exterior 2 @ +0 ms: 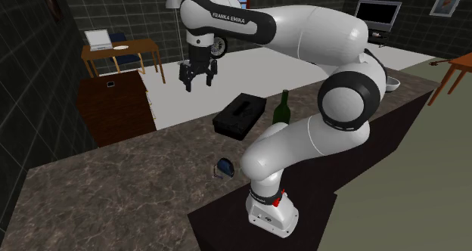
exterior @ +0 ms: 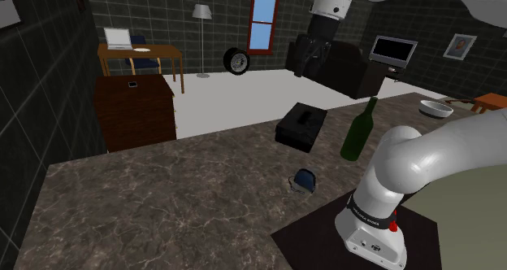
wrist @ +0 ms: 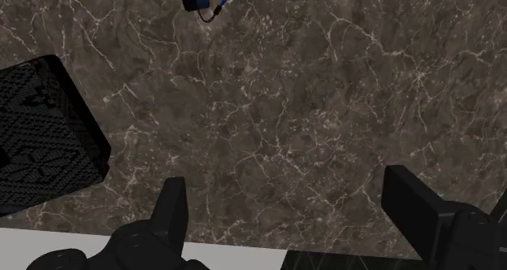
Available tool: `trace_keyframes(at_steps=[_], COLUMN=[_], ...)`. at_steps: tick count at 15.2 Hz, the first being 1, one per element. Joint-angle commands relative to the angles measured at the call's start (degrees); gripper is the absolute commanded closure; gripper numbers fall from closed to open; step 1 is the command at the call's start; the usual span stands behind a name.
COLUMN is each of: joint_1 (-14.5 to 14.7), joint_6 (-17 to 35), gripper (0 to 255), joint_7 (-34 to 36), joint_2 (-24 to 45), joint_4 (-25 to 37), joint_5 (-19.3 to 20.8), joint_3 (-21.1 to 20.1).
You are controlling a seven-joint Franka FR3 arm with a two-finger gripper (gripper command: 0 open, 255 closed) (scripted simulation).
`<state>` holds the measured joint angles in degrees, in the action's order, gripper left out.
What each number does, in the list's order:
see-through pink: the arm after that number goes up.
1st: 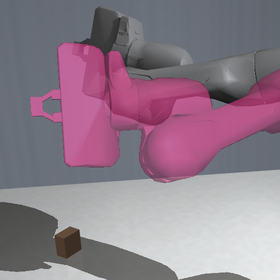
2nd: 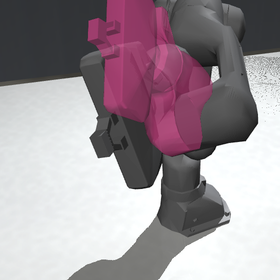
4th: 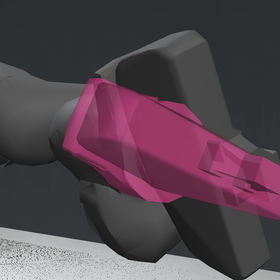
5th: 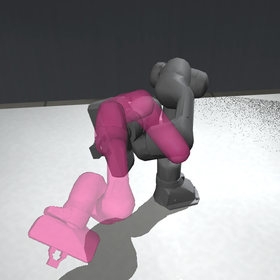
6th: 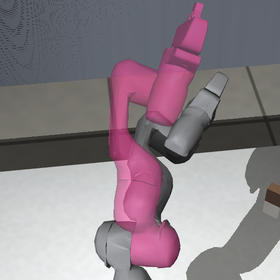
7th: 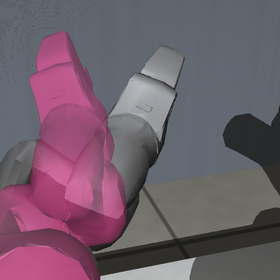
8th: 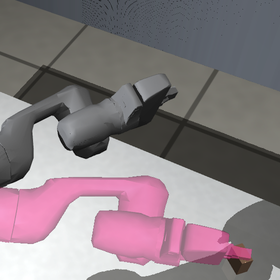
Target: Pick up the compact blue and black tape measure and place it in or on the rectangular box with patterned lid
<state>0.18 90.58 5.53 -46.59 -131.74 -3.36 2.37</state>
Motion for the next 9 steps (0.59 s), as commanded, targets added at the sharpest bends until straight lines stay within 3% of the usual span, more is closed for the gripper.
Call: trace_keyframes(at_steps=[1, 9], joint_1=[0.0, -0.6], joint_6=[0.0, 8.8], gripper=[0, 0], joint_7=[0.0, -1.7], joint_2=[0.0, 0.3], joint_4=[0.0, -13.9], joint_5=[0.0, 1.0], joint_3=[0.0, 1.1])
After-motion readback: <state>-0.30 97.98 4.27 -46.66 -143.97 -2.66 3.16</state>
